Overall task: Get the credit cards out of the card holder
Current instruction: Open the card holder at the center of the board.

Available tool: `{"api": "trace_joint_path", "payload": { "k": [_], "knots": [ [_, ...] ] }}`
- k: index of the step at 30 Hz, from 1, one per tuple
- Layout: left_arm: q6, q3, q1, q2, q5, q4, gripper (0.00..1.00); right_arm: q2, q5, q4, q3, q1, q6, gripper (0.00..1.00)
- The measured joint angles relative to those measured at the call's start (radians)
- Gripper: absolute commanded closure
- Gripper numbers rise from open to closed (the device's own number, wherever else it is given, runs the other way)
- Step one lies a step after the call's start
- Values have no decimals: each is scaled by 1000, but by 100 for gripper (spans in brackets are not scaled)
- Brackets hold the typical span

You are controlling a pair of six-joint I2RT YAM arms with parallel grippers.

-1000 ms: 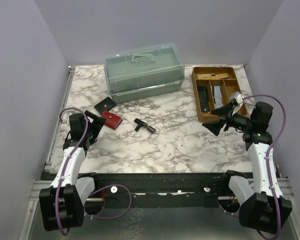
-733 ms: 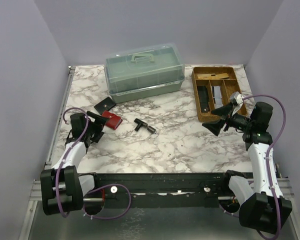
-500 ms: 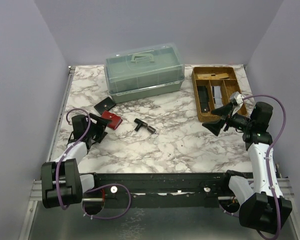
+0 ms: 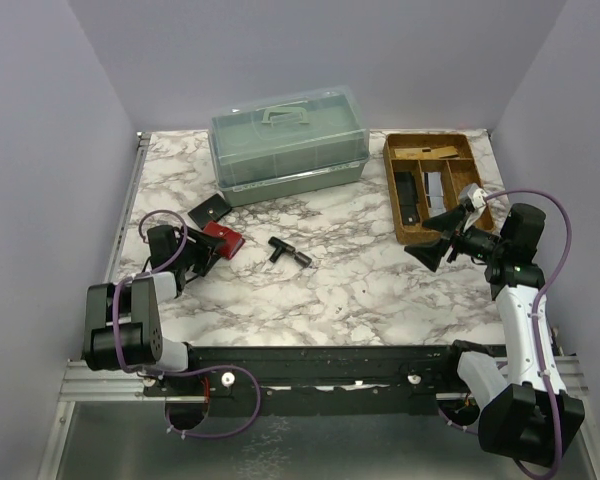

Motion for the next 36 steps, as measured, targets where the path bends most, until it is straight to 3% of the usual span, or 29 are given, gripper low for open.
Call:
{"api": "trace_joint_path", "payload": {
  "k": [5,13,16,20,29,36],
  "knots": [
    [-7,34,0,78,-1,47,53,0,2,0,0,0,-3,0],
    [-17,43,1,121,-6,70,92,0,11,0,0,0,-10,0],
    [-13,42,0,109,-7,74,100,0,11,-1,0,0,-12,0],
    [-1,18,0,56,-13,63,100,0,11,-2,0,0,-17,0],
    [34,-79,-32,-238,-4,-86,100,9,-2,-23,1,0,-27,0],
    [37,-68,-261,-442,21,-168,100,78,-80,-129,26,11,-133,0]
  ]
}}
